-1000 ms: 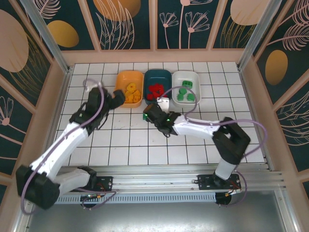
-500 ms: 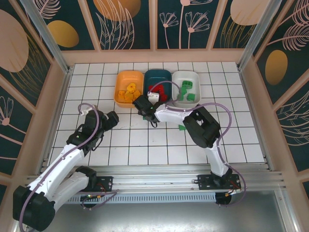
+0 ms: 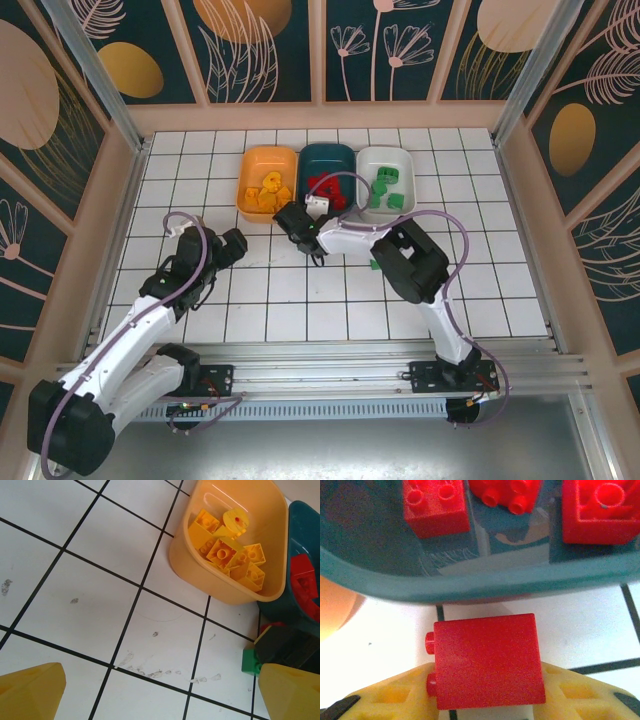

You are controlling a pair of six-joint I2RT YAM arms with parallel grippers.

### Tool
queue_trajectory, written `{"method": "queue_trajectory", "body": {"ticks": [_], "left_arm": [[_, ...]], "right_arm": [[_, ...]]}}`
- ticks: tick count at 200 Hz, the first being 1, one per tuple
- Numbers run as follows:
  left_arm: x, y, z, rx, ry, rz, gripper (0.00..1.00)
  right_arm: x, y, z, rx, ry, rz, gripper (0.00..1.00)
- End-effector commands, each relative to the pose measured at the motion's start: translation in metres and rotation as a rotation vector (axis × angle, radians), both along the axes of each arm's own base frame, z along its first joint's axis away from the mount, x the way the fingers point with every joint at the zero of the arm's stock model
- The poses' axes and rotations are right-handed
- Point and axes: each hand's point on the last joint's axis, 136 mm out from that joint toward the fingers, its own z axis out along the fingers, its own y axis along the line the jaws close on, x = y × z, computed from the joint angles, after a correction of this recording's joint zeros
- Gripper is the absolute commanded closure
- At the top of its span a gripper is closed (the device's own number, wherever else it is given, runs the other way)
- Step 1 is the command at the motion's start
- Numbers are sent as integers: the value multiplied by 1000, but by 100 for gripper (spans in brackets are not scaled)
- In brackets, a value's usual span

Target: Sort the legos into containers by color

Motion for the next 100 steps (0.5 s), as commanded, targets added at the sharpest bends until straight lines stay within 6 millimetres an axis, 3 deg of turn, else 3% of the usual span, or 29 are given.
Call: {"method": "queue_trajectory", "body": {"ticks": [1, 58, 100], "left_arm": [[4, 2, 11, -1, -38, 3, 2], [10, -8, 8, -38, -30, -18, 1], [12, -11, 3, -49, -17, -26, 2]], "right_arm": [[-2, -12, 17, -10, -59, -27, 58], [-7, -12, 57, 40, -143, 16, 62], [-13, -15, 64, 59, -154, 30, 62]]}}
